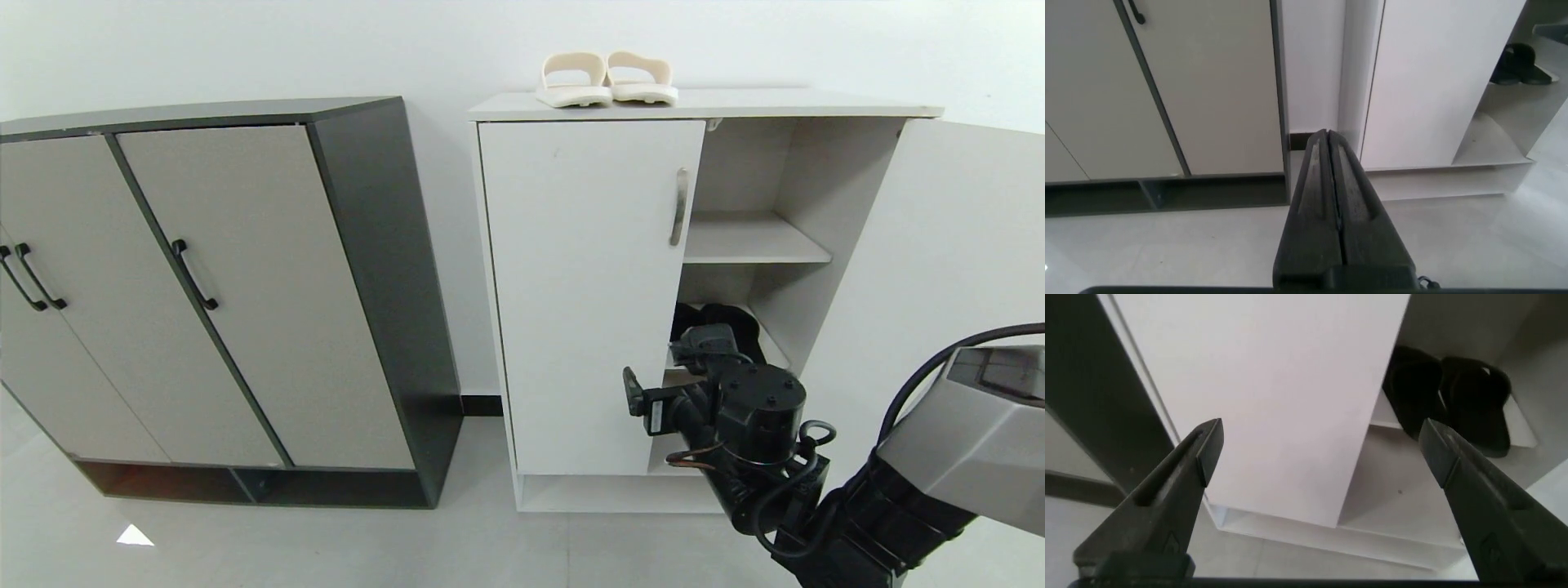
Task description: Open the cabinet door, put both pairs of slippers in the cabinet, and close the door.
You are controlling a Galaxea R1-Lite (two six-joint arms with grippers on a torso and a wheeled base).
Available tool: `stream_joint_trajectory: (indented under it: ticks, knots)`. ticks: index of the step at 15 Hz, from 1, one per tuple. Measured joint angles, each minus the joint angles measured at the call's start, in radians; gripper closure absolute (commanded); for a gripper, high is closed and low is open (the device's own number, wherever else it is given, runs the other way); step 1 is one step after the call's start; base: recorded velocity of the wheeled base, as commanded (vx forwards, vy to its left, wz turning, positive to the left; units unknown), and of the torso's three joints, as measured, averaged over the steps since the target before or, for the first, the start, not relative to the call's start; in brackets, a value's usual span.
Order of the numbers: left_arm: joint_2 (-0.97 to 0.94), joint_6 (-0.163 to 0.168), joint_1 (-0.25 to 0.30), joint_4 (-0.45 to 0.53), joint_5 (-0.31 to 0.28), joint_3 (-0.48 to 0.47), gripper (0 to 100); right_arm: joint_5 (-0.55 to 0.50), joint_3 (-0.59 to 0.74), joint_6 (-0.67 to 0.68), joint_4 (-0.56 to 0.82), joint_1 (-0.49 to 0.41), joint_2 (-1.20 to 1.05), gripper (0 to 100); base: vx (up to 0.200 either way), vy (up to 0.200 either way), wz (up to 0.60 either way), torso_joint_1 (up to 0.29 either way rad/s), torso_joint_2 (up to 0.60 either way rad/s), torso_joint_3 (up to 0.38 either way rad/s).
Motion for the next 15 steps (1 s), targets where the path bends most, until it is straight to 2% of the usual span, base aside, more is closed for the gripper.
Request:
stream_joint_trajectory:
  ticks: [5, 8, 15]
  knots:
    - [0.000, 0.000, 0.000, 0.001, 0.000, 0.000, 100, 0.005, 0.000, 0.000, -0.006, 0.000, 0.005, 0, 0.000, 0.000, 0.00, 0.000, -0.03, -0.034]
    - [0.000, -0.001, 0.000, 0.002, 0.000, 0.000, 100, 0.005, -0.003, -0.001, -0.006, 0.000, 0.007, 0, 0.000, 0.000, 0.00, 0.017, -0.20, -0.326]
    - [0.000, 0.001, 0.000, 0.000, 0.000, 0.000, 100, 0.005, 0.001, -0.001, -0.006, -0.003, 0.007, 0, 0.000, 0.000, 0.00, 0.083, -0.50, -0.353]
